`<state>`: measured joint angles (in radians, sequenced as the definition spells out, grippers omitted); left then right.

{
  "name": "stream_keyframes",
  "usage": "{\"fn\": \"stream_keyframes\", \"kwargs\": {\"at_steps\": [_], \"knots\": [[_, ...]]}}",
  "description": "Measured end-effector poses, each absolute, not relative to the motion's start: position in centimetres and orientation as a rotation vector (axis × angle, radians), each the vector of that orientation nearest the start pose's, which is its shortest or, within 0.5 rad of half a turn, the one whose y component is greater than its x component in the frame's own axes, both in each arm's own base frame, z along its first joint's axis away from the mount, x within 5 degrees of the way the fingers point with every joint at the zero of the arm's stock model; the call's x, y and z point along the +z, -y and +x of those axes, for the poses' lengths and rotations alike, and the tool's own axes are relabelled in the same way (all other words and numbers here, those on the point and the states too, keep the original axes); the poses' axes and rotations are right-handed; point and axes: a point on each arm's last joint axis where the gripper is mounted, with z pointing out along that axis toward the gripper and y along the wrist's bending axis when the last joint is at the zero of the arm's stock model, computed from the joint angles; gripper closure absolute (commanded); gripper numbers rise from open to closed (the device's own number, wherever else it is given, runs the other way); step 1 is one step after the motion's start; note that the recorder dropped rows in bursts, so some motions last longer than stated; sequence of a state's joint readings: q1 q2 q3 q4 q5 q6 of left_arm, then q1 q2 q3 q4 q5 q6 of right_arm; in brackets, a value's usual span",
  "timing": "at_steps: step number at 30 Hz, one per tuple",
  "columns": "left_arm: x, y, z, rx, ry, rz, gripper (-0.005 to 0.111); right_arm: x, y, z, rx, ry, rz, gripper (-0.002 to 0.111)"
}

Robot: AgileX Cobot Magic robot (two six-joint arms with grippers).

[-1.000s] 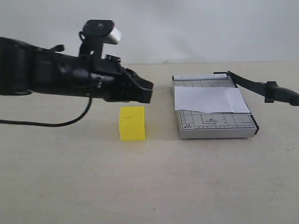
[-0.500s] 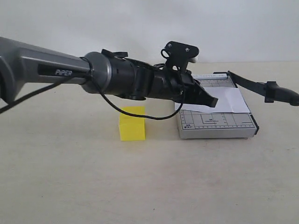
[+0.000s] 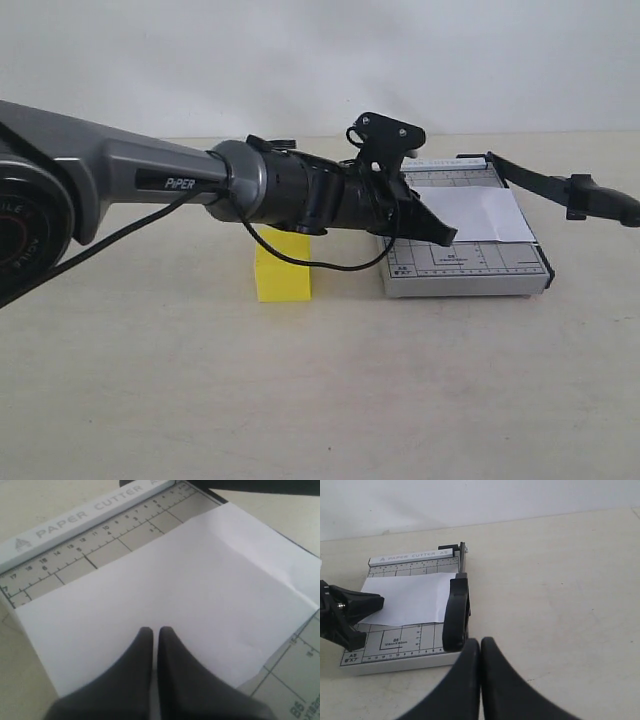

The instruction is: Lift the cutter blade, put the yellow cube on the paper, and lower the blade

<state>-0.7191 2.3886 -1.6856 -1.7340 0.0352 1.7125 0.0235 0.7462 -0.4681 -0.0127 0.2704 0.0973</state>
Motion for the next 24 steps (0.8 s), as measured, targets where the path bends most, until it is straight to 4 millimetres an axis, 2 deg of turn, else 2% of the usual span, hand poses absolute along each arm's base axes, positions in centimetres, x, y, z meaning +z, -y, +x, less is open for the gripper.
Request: {"fn": "stream_keyframes", "kwargs": {"at_steps": [16, 24], "knots": [[10.4, 35.2, 39.0, -0.501, -2.074, 0.803, 0.102, 27.6, -0.4, 15.1, 0.084, -2.031, 0.082, 0.108], [10.3, 36.7, 38.4, -0.52, -2.051, 0.832, 0.102, 27.6, -0.4, 15.1, 0.091, -2.031, 0.089, 0.108]]}}
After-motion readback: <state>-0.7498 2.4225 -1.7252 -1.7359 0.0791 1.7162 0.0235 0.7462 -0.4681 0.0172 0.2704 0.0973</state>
